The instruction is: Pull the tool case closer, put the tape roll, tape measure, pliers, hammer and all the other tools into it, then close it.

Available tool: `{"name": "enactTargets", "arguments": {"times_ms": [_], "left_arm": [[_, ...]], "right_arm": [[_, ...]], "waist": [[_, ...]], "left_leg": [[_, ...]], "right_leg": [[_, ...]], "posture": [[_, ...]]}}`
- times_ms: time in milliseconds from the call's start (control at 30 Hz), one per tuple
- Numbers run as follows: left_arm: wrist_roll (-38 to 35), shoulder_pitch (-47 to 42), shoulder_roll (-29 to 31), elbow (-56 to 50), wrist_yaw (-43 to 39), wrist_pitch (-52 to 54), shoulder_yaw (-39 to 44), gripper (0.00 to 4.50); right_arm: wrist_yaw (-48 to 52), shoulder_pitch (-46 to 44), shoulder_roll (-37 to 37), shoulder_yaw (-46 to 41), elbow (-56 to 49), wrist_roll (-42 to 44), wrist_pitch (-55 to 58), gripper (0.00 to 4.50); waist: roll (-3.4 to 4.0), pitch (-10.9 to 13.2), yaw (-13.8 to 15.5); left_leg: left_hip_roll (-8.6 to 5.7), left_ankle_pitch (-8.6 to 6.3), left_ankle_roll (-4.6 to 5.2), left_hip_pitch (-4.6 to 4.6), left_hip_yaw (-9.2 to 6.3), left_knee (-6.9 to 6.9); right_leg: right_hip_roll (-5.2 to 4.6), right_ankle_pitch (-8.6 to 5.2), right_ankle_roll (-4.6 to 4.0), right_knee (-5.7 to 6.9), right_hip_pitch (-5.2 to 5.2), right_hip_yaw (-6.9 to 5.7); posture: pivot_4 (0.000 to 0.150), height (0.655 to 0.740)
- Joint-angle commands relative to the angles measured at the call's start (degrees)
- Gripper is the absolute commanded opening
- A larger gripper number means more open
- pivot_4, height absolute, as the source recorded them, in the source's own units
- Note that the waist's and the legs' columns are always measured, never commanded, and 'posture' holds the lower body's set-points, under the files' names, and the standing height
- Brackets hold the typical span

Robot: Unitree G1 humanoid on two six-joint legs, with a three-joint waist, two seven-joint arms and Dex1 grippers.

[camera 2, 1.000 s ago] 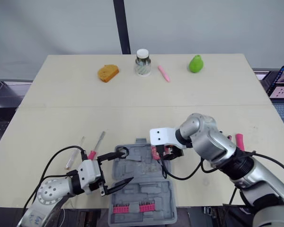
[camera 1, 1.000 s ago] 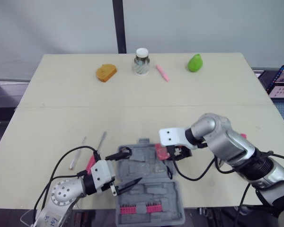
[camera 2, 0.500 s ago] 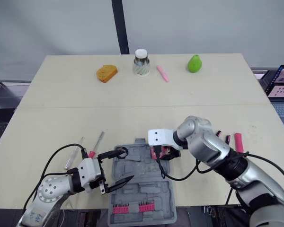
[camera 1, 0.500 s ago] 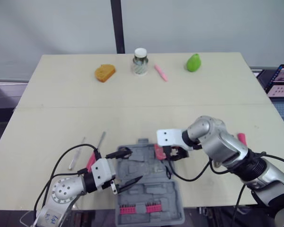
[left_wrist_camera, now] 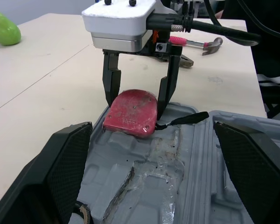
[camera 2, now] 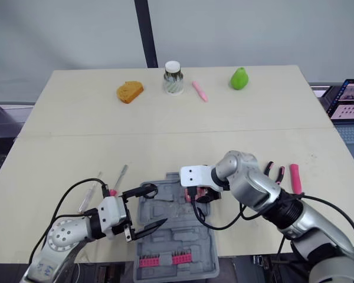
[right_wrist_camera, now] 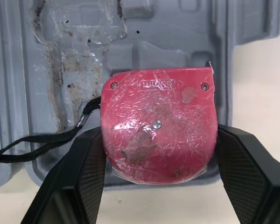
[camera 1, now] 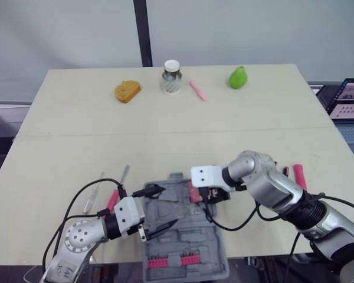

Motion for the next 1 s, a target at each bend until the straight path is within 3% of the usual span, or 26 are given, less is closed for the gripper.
{"name": "enactTargets", "arguments": {"times_ms": [33,1000], "left_arm": [[-0.89,-0.31,-0.16,-1.36,-0.12,-0.05,0.16,4.5],[-0.79,-0.14,0.06,-1.71,-0.7,0.33,-0.01,4.5]], "right_arm": [[-1.37,-0.05,0.45,-0.28,-0.87,-1.07,-1.8,2.93],[-2.51,-0.24,1.68,-1.0,0.74,-1.99,-3.31,2.93]], "waist": [[0.0,0.0,0.0],[0.0,0.0,-0.01]], "left_leg": [[0.0,0.0,0.0,0.0,0.0,0.0],[0.0,0.01,0.0,0.0,0.0,-0.01]], "right_leg": [[0.0,0.0,0.0,0.0,0.0,0.0],[0.0,0.0,0.0,0.01,-0.01,0.0]], "posture": [[0.15,0.74],[0.15,0.74]]}}
